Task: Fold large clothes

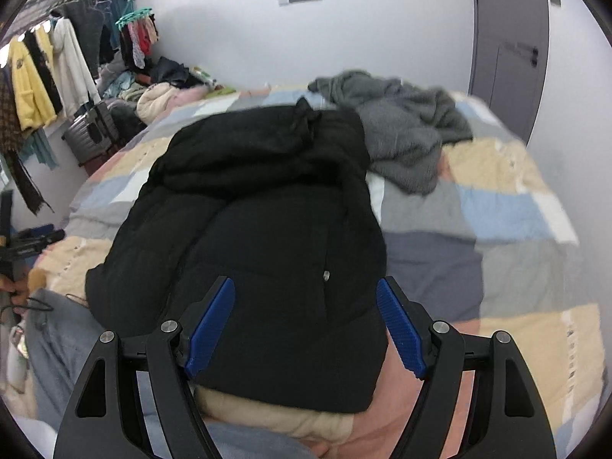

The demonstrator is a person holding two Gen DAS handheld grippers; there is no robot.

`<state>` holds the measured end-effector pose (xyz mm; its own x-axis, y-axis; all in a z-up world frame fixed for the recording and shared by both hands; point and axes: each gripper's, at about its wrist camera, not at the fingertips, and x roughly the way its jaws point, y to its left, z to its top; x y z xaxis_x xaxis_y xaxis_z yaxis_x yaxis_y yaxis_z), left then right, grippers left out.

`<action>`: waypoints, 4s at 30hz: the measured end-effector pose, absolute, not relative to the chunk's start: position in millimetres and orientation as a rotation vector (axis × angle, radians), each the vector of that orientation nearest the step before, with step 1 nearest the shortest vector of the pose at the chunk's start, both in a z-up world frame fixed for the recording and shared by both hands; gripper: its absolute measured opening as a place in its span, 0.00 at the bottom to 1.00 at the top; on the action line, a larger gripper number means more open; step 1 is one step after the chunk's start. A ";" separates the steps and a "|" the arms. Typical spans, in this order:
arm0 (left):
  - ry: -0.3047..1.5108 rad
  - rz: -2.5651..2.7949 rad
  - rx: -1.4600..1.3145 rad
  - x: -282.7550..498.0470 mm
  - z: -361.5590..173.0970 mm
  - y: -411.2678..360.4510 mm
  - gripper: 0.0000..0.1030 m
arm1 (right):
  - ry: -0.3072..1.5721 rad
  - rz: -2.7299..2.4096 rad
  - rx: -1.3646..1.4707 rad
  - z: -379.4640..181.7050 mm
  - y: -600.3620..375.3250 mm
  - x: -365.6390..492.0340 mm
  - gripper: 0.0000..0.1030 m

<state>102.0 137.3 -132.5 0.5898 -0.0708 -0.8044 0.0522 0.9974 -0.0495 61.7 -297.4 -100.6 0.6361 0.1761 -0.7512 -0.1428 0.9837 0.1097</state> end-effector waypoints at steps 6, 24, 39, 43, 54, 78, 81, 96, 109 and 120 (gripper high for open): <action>1.139 -0.145 -0.096 122.9 -174.7 142.1 0.90 | 1.027 0.229 0.109 -140.2 -319.7 74.3 0.73; 1.486 -0.113 -0.342 150.2 -258.0 155.1 0.90 | 1.295 0.308 0.359 -230.3 -362.1 115.4 0.75; 1.476 -0.098 -0.338 150.9 -261.3 148.6 0.90 | 1.426 0.354 0.463 -266.9 -396.3 122.4 0.87; 1.475 -0.104 -0.328 151.2 -261.2 147.4 0.90 | 1.446 0.439 0.451 -268.8 -382.4 126.0 0.87; 1.464 -0.213 -0.364 163.3 -265.3 129.3 0.60 | 1.433 0.645 0.356 -246.2 -353.3 124.9 0.65; 1.044 -0.438 -0.650 126.2 -81.7 174.0 0.05 | 0.808 0.497 0.255 3.4 -334.4 55.9 0.05; 1.038 -0.442 -0.672 107.9 -72.9 188.5 0.05 | 0.779 0.504 0.299 17.9 -330.2 32.6 0.05; 1.067 -0.398 -0.693 75.4 -24.8 214.0 0.05 | 0.770 0.493 0.395 60.0 -319.7 13.1 0.05; 1.153 -0.314 -0.782 222.1 -40.8 204.1 0.07 | 0.902 0.317 0.658 6.3 -366.0 178.9 0.05; 1.219 -0.109 -0.815 313.9 -103.2 191.8 0.11 | 1.030 0.151 0.819 -91.0 -384.9 281.8 0.05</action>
<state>313.9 191.8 -103.2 0.3769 -0.4872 -0.7878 -0.3391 0.7189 -0.6068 281.8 -384.9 -91.0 0.5327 0.4740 -0.7012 0.2534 0.7011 0.6665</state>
